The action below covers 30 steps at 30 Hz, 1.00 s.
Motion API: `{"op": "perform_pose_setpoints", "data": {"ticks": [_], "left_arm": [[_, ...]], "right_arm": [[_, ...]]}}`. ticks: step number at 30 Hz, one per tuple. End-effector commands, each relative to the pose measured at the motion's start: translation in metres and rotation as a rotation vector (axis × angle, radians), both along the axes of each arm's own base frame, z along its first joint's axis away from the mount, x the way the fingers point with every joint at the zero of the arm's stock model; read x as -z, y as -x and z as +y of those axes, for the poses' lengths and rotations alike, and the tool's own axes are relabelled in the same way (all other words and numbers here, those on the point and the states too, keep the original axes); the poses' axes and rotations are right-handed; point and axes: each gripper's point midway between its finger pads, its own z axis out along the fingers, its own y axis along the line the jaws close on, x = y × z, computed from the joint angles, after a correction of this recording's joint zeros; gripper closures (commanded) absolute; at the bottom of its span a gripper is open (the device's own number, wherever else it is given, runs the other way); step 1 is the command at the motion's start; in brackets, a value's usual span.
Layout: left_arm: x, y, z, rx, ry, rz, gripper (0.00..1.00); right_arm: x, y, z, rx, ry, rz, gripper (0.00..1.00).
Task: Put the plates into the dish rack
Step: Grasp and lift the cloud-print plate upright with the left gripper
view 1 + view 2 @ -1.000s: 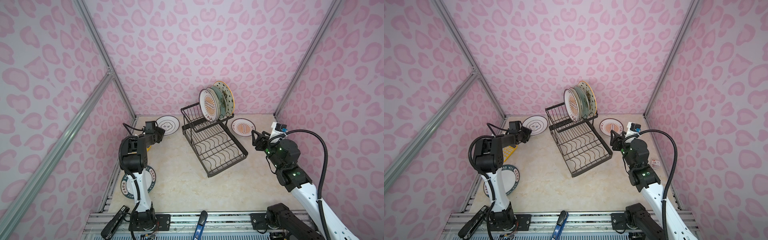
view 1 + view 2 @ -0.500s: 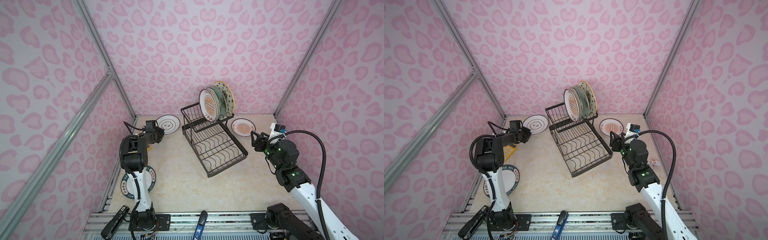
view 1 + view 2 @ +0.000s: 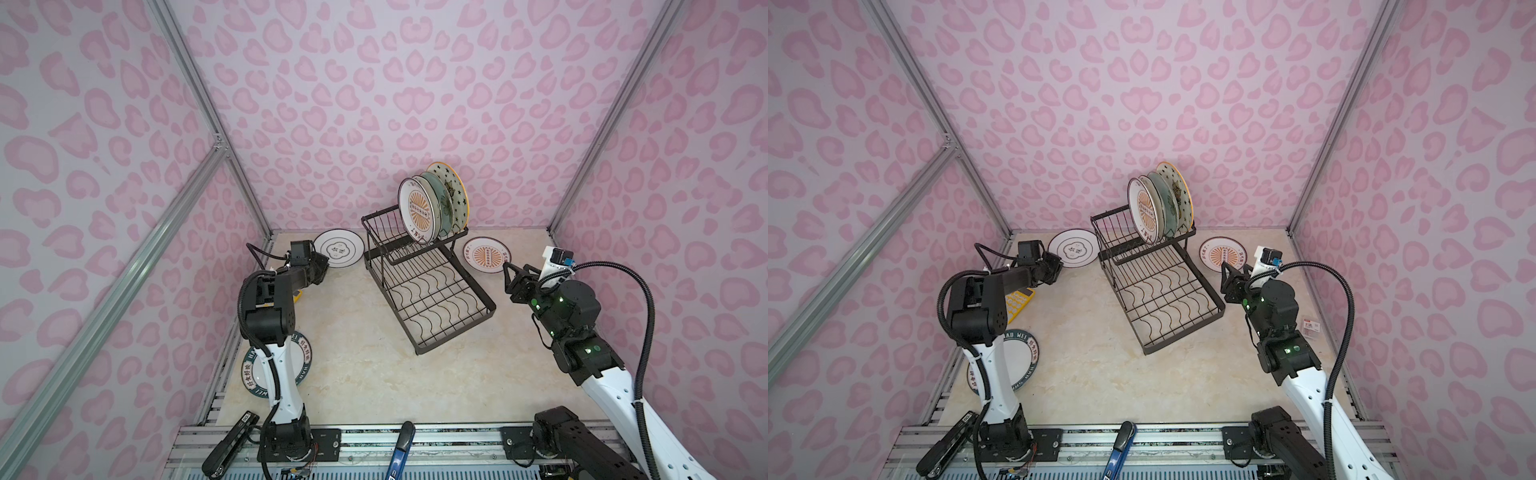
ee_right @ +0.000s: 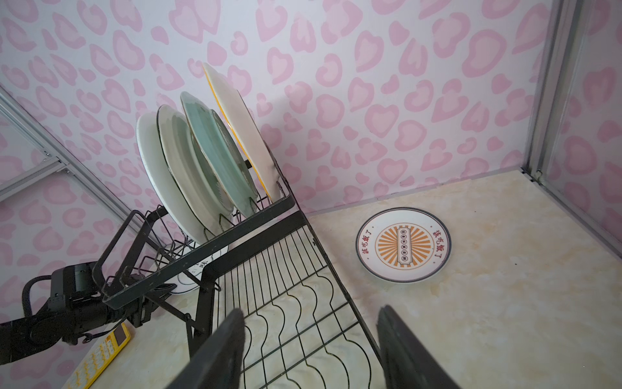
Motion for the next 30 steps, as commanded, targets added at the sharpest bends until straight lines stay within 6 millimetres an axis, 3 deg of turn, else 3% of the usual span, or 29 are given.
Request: {"op": "perform_pose_setpoints", "data": {"ticks": [1,7,16,21,25,26,27,30], "left_arm": [[-0.013,0.013,0.007,0.015,-0.064,0.019,0.96],[-0.056,0.029,0.013,0.031,-0.127,-0.056,0.96],[-0.118,0.048,0.045,0.010,-0.191,-0.179,0.96],[-0.180,0.057,0.065,0.017,-0.250,-0.283,0.96],[-0.228,0.064,0.059,0.091,-0.294,-0.348,0.96],[-0.233,0.068,0.055,0.116,-0.292,-0.357,0.96],[-0.255,0.069,0.051,0.138,-0.296,-0.404,0.96],[-0.285,0.076,0.033,0.221,-0.273,-0.490,0.96]], "right_arm": [[-0.003,-0.001,0.000,-0.002,0.006,-0.013,0.38],[-0.002,-0.003,0.002,-0.010,0.018,-0.007,0.38],[-0.005,-0.009,0.010,-0.047,0.021,-0.001,0.38],[-0.007,-0.012,0.015,-0.064,0.021,-0.003,0.40],[-0.013,-0.014,0.021,-0.086,0.014,-0.023,0.40],[-0.014,-0.014,0.025,-0.099,0.014,-0.024,0.40],[-0.015,-0.015,0.028,-0.111,0.014,-0.026,0.40],[-0.016,-0.017,0.041,-0.153,0.018,-0.023,0.40]]}}
